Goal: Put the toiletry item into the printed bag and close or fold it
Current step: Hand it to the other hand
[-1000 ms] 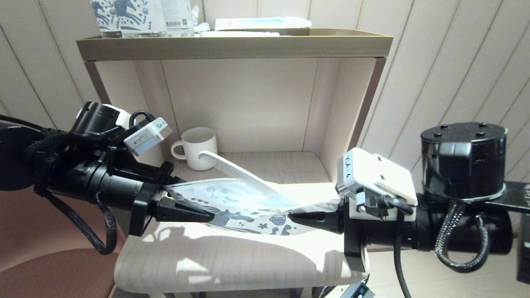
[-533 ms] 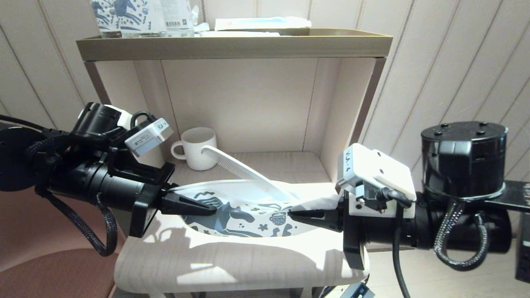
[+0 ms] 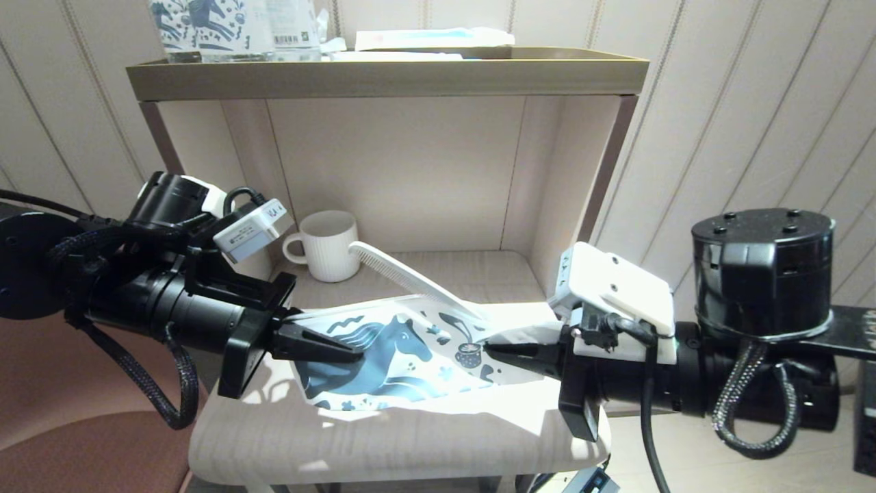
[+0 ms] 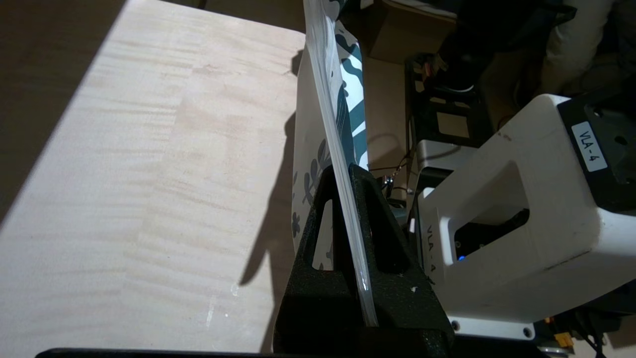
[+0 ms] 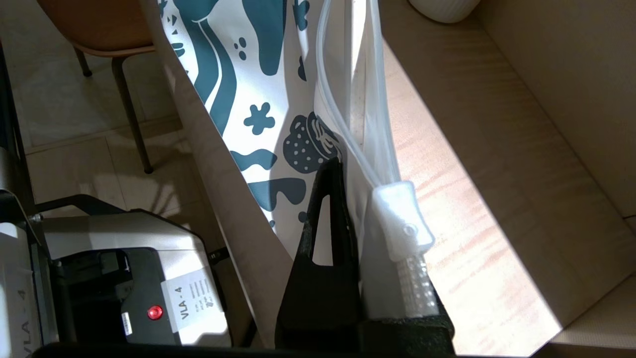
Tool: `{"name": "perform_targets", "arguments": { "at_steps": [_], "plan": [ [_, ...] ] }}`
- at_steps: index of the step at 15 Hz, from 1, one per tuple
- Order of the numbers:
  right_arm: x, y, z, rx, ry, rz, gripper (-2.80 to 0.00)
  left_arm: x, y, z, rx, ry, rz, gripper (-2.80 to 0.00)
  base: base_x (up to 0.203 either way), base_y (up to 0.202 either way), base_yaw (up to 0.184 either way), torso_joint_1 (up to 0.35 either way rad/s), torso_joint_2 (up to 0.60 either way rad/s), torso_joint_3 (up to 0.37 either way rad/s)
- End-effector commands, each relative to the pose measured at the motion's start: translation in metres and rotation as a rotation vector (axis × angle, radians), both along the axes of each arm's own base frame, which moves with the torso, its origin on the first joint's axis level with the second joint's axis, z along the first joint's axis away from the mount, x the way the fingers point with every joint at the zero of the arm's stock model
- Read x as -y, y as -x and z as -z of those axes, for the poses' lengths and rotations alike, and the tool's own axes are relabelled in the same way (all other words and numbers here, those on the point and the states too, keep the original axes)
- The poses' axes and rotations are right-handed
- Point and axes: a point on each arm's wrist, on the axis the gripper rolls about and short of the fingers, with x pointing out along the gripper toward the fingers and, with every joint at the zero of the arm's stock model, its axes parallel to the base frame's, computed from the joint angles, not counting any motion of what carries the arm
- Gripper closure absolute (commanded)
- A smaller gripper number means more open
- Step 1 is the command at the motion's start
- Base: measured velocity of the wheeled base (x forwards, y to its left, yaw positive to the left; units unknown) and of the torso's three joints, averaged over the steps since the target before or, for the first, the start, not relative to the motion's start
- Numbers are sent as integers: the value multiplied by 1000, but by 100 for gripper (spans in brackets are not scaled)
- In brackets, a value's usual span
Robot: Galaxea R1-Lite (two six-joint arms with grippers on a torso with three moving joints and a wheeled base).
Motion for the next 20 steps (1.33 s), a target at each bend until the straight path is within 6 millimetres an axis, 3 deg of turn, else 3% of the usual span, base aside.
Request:
{"name": "perform_targets", "arguments": {
  "at_steps": [1,11,12,14,15,20],
  "plan": [
    [-1,-1,0,-8,-4,8,0,1,-2,3,-2,1,6,0,0,0,0,0,0,0],
    [-4,5,3,-57,30,-12,0,1,-4,5,-3,-1,8,0,0,0,0,0,0,0],
    [-5,5,4,-58,31,-13,-280,1,-4,5,-3,-1,8,0,0,0,0,0,0,0],
    [-5,6,5,-59,33,-16,-280,1,-4,5,-2,-1,8,0,0,0,0,0,0,0],
    [-4,6,6,-60,35,-18,0,1,-4,5,-3,-2,9,0,0,0,0,0,0,0],
    [-4,6,7,-57,36,-20,0,1,-4,6,-4,-4,8,0,0,0,0,0,0,0]
  ]
}}
